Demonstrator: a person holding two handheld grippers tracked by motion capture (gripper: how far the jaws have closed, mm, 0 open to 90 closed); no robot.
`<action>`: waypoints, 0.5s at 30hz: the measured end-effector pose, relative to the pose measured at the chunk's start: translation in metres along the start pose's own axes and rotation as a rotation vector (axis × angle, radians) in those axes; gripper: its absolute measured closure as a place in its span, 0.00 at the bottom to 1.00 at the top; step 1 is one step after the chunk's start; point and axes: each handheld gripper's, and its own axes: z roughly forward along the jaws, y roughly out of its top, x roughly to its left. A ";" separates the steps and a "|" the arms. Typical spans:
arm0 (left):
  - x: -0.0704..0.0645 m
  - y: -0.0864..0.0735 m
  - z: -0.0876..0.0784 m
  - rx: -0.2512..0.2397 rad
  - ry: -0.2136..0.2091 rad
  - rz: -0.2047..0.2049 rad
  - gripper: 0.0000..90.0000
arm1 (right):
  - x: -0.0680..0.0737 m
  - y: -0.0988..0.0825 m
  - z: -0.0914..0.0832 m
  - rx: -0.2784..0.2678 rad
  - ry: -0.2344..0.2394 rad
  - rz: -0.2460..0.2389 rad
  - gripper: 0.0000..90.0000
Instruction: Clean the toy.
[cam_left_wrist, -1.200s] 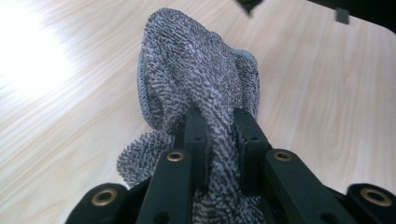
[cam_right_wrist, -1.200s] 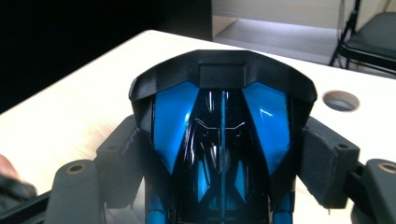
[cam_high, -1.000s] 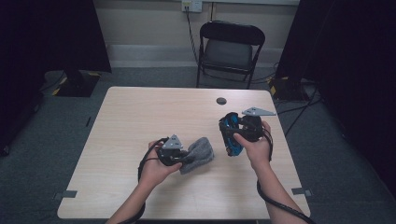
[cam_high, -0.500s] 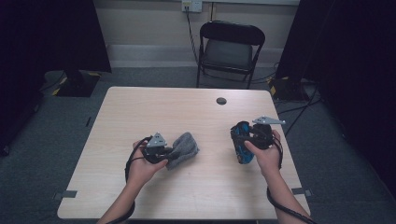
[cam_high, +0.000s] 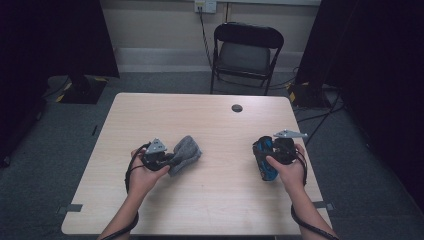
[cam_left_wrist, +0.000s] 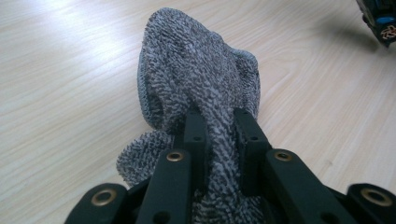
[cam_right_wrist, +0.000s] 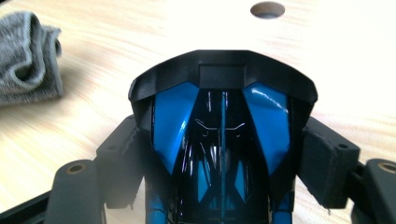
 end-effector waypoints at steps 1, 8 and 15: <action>0.002 -0.001 0.000 0.000 0.004 -0.003 0.87 | -0.001 -0.001 0.001 0.004 -0.003 -0.001 0.28; 0.013 -0.007 -0.001 -0.004 0.022 -0.039 0.87 | -0.005 0.000 0.005 0.027 -0.015 -0.004 0.28; 0.019 -0.008 -0.004 -0.005 0.036 -0.043 0.87 | -0.009 0.000 0.009 0.052 -0.032 -0.009 0.28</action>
